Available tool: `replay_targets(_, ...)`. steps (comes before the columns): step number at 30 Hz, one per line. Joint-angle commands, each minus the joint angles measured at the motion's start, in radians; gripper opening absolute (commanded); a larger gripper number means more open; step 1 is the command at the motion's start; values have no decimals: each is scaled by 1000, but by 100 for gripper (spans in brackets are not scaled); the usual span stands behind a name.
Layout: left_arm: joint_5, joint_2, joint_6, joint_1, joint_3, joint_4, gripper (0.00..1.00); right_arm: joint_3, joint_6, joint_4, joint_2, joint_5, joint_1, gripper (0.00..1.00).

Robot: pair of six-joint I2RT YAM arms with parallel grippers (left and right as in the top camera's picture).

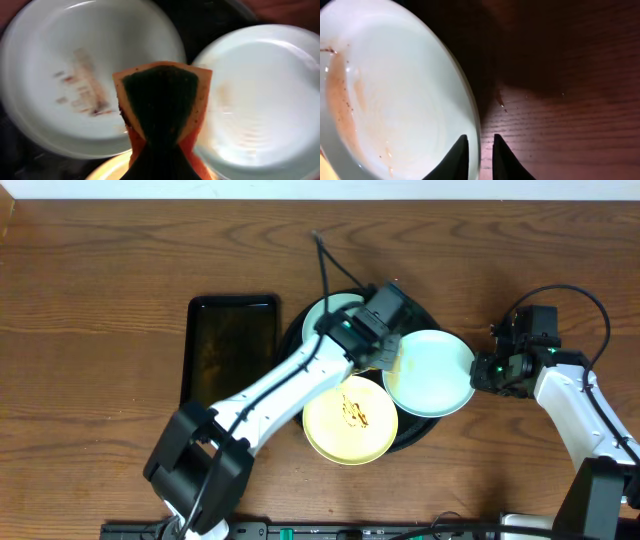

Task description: Clean dirty plates on tray and stack at the side

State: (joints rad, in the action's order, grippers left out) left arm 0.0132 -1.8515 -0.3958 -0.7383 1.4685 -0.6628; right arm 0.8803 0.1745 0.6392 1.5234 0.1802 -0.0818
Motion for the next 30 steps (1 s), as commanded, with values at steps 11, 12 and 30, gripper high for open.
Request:
replay_targets(11, -31, 5, 35, 120, 2, -45, 8, -30, 6, -13, 7, 56, 40, 18)
replay_targets(12, -31, 6, 35, 120, 2, -50, 7, -38, 8, -14, 7, 56, 41, 18)
replay_targets(30, -31, 5, 35, 120, 2, -118, 7, 114, 41, 72, -58, -66, 34, 1)
